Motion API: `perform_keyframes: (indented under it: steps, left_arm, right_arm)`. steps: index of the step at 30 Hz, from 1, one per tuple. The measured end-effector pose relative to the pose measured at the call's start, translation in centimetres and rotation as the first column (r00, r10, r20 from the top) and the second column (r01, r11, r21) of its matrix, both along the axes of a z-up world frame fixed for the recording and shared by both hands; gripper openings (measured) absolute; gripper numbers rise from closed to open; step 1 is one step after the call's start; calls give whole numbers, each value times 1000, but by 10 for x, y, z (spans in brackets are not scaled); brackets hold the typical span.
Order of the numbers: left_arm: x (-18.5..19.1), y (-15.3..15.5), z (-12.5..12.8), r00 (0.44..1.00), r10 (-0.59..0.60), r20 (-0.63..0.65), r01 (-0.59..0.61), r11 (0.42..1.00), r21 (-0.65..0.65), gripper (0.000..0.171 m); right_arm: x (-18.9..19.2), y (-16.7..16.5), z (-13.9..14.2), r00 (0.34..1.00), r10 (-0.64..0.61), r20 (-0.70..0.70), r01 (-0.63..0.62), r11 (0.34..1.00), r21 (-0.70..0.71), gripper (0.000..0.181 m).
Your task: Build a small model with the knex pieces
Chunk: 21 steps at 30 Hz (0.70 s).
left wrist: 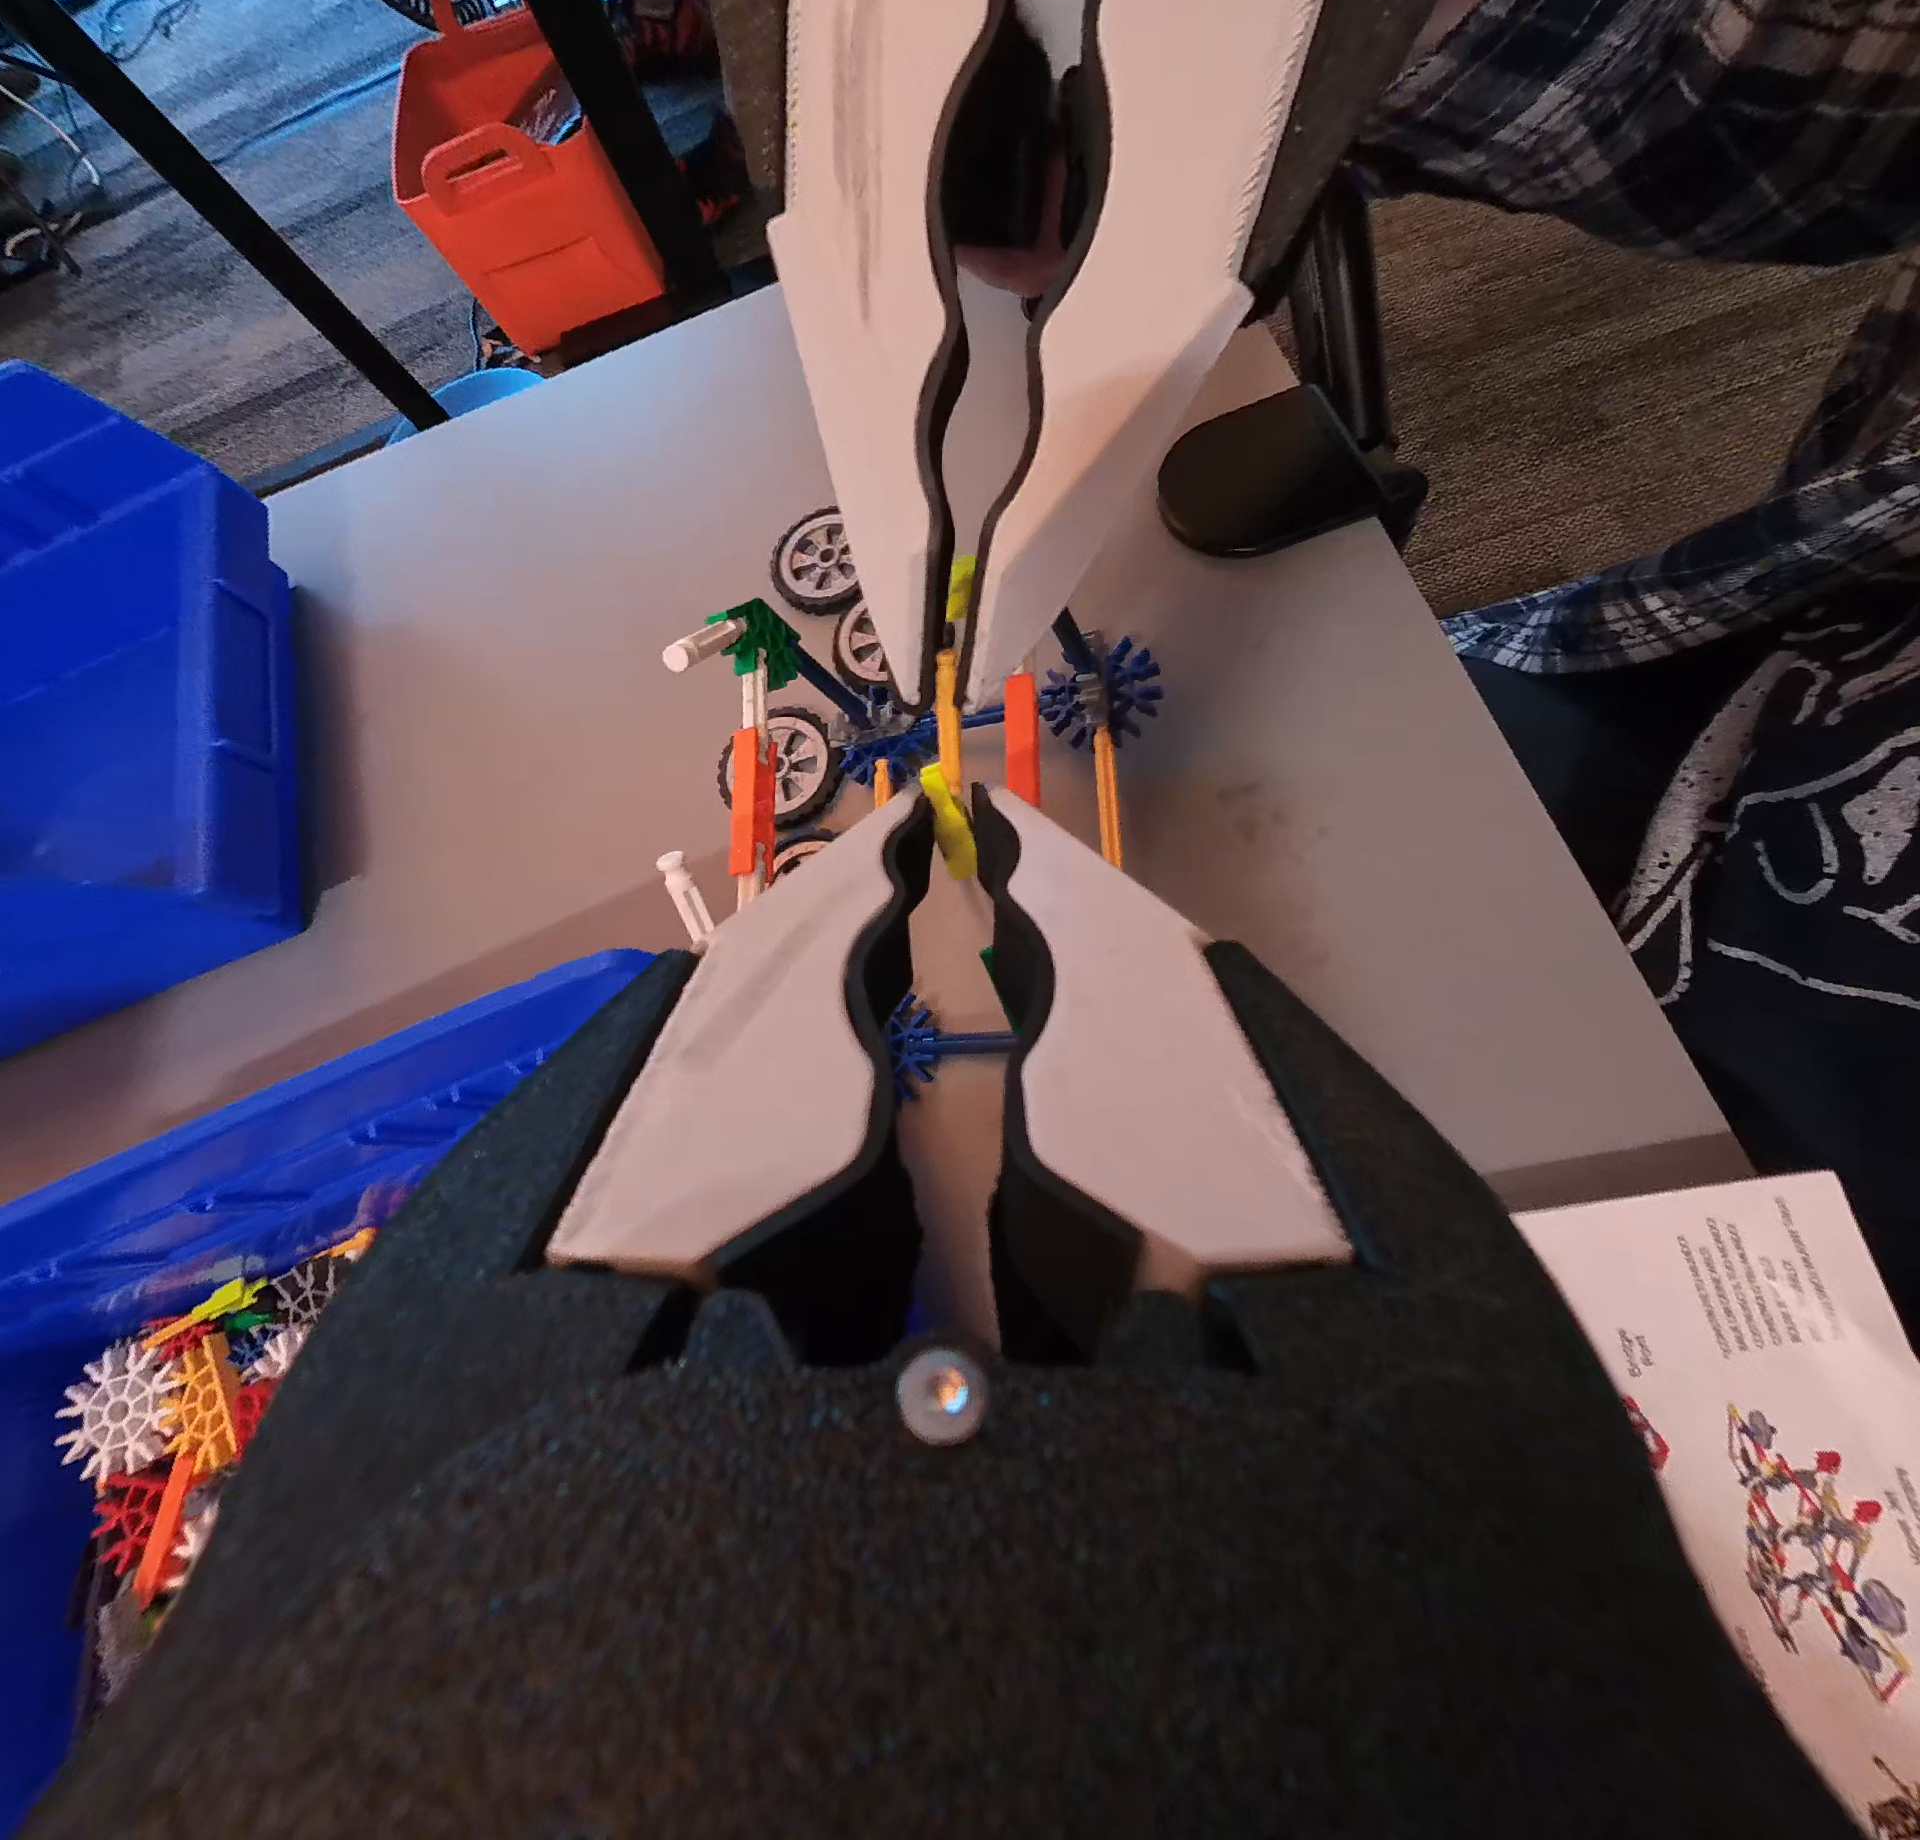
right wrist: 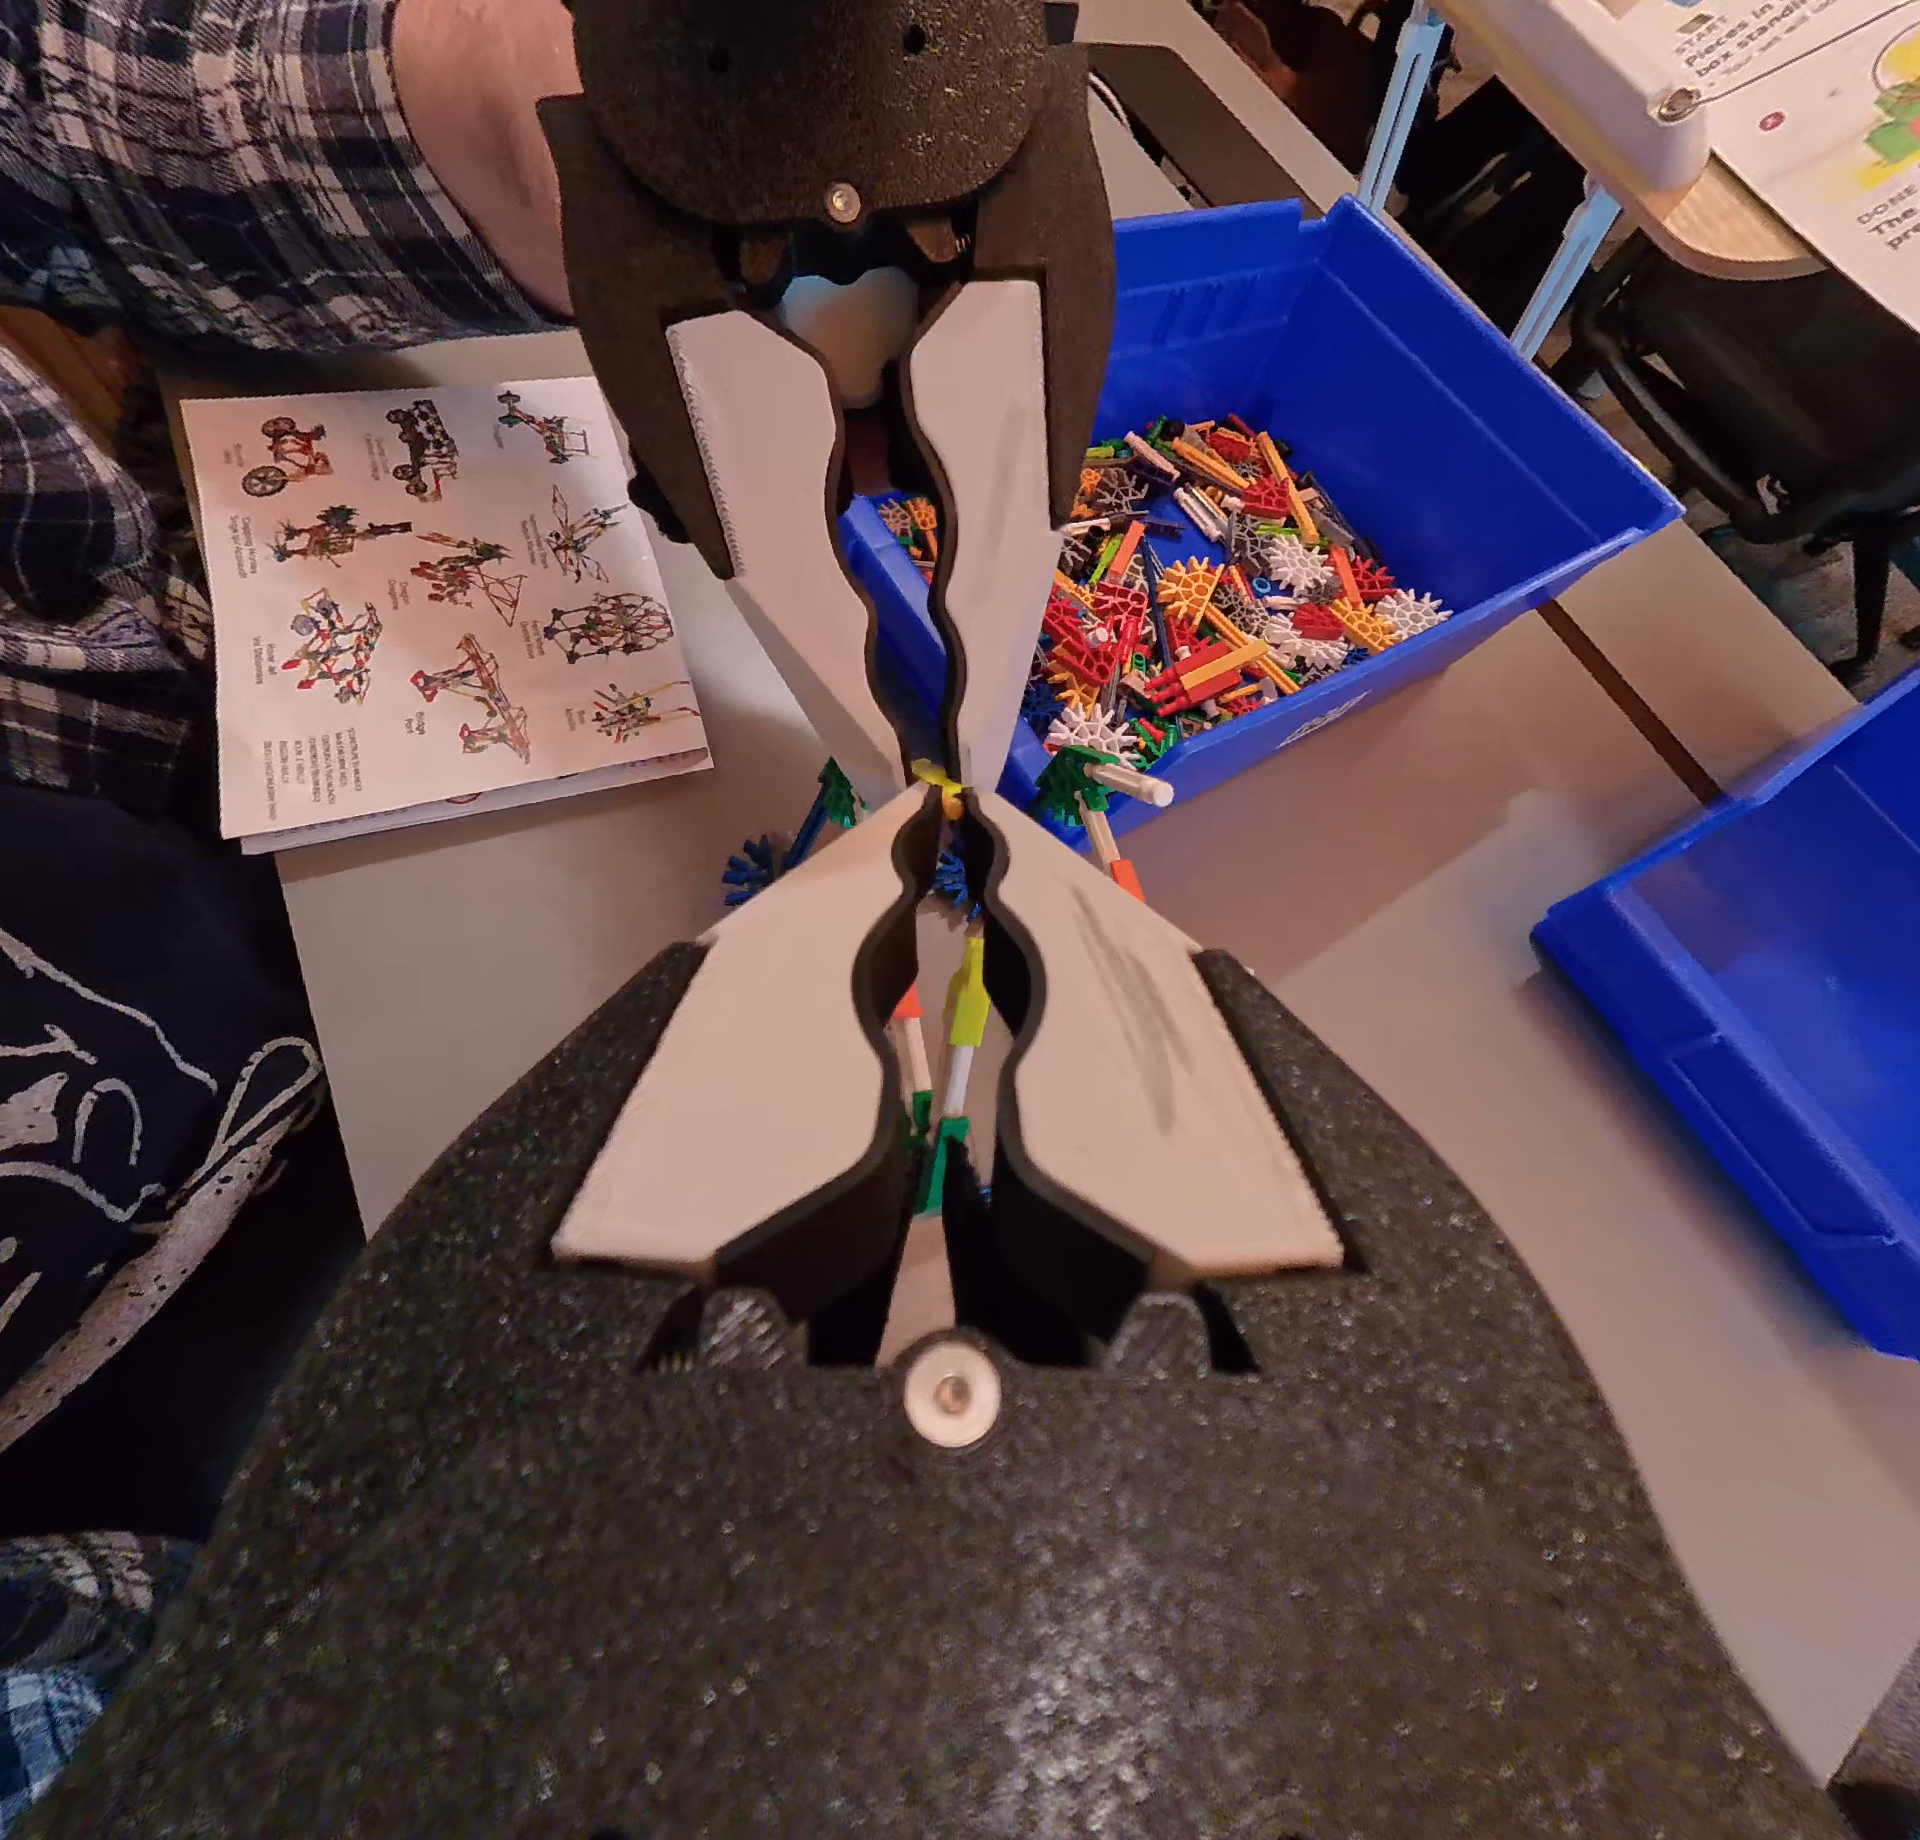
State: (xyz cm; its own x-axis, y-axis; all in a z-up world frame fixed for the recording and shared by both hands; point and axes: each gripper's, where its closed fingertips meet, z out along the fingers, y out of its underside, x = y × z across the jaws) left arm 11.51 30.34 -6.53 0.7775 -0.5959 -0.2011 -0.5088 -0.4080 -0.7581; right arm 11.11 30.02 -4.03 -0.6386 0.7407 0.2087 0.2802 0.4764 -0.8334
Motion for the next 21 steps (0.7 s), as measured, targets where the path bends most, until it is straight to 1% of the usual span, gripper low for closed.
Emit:
perform_keyframes:
  steps: [11,17,19,21]
  left_arm:
    - [1,0,0,998,0,-62,3,998,57,6]
    - [9,-4,-6,991,-22,-130,35,994,99,5]
    - [15,-6,-10,988,-44,-147,60,992,107,5]
    - [15,-7,-9,987,-44,-153,61,992,110,5]
  right_arm:
    - [2,0,-2,1000,-9,13,10,994,-105,3]
    - [7,-10,-8,1000,4,10,-2,988,-153,3]
    - [8,-16,-15,1000,9,17,-7,989,-150,3]
    - [8,-14,-16,1000,-9,9,10,989,-147,3]
